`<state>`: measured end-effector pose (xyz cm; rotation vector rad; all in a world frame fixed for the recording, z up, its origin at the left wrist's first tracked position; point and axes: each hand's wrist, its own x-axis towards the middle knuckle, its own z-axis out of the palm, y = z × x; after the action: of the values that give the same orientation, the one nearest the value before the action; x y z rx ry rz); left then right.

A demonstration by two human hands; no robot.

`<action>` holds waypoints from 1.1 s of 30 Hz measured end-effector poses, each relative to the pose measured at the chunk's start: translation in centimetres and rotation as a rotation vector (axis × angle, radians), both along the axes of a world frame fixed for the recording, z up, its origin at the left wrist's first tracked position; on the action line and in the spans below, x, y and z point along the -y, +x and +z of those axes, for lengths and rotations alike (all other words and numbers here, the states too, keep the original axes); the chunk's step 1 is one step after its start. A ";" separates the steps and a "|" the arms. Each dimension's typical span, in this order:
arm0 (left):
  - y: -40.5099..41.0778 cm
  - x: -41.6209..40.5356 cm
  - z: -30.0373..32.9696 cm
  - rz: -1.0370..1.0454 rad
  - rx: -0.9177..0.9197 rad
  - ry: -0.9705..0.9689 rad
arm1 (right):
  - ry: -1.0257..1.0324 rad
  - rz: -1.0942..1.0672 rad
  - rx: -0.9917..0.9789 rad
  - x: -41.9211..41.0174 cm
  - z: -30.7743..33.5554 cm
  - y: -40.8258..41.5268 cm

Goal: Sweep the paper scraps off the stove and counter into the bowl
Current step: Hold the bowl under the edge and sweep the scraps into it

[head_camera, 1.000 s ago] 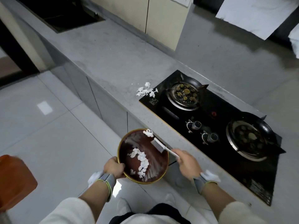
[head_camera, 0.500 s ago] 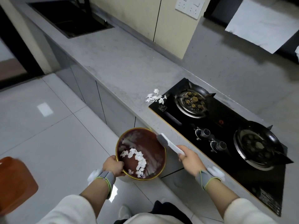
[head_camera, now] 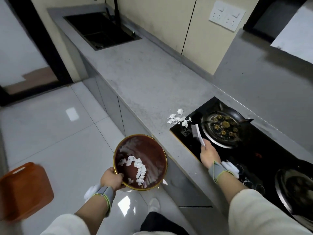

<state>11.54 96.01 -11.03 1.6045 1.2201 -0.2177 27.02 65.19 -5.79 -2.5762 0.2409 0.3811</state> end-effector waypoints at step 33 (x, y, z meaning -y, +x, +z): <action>4.4 -1.5 0.4 0.107 -0.022 -0.051 | 0.068 0.718 0.036 -5.7 -2.2 3.0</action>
<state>15.96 97.54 -10.66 1.4926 1.3035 -0.1974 30.07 70.87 -7.95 -2.5206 -0.7167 0.5765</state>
